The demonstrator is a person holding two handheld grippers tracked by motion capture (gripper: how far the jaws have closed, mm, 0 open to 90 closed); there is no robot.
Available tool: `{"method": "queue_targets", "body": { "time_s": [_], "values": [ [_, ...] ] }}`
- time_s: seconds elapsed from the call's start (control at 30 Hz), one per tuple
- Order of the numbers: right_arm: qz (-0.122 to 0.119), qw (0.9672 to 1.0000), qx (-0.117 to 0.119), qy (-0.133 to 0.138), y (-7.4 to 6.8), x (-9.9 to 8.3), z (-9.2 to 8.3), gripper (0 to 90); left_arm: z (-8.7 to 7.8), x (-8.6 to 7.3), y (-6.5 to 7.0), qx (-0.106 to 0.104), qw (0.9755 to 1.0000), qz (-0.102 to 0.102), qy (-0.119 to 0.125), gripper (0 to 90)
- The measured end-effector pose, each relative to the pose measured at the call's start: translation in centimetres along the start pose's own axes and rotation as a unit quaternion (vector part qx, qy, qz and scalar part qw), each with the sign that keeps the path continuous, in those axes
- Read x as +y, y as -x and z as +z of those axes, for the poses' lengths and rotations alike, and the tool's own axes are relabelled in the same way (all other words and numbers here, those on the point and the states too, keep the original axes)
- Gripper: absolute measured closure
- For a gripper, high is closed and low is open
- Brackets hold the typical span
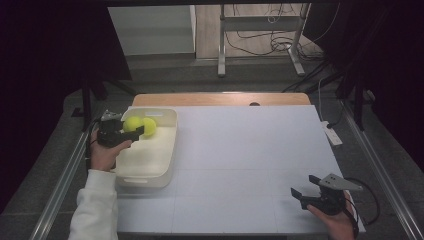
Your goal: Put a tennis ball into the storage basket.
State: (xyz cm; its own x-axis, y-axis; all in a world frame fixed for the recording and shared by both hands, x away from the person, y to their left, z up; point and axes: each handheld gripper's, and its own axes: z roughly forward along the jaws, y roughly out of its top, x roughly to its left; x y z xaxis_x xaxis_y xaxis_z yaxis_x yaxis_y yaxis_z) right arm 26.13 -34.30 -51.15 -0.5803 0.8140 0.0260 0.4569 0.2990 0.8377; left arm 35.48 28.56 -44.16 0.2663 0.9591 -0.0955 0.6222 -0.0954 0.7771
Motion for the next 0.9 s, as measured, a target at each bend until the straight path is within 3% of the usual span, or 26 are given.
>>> {"method": "queue_targets", "body": {
  "time_s": [0.9],
  "values": [
    [0.000,1.0000,0.000,0.000,0.0,0.0,0.0,15.0,1.5,-0.6,-0.2,0.013,0.9989,-0.003,-0.045,27.0]
  ]
}}
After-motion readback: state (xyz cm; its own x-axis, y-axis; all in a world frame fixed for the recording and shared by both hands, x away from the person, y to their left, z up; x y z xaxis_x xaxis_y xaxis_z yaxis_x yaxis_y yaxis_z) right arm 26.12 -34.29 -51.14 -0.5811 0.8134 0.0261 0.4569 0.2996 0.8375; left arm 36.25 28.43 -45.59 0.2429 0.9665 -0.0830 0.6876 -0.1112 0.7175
